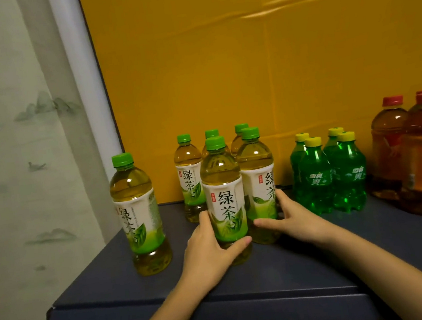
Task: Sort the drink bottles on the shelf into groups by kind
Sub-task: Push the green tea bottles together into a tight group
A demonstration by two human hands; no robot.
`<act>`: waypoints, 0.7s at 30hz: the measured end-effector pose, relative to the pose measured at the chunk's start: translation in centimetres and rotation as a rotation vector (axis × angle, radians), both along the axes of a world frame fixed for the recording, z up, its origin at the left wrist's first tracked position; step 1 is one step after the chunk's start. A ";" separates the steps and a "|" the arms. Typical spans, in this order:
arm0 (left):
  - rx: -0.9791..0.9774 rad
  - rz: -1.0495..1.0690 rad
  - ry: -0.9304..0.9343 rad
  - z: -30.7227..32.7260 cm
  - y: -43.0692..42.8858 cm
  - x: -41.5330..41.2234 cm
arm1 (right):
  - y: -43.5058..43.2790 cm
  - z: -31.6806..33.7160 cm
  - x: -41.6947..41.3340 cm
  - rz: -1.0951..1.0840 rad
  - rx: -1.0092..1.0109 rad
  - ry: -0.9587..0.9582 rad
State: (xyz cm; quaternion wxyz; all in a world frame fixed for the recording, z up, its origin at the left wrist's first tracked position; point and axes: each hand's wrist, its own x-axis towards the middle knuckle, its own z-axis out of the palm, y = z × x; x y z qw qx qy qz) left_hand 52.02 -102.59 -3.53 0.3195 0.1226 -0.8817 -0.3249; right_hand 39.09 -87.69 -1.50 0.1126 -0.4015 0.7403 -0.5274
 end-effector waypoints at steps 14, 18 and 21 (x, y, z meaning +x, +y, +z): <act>0.051 -0.046 0.014 0.6 -4.2 -4.3 | -3.0 -1.7 1.3 -0.493 0.107 0.279; 0.030 -0.055 0.020 0.4 -4.1 -4.7 | -3.3 -2.1 1.5 -0.527 0.106 0.338; 0.028 -0.055 0.025 0.4 -4.1 -4.9 | -3.3 -2.1 1.5 -0.530 0.104 0.345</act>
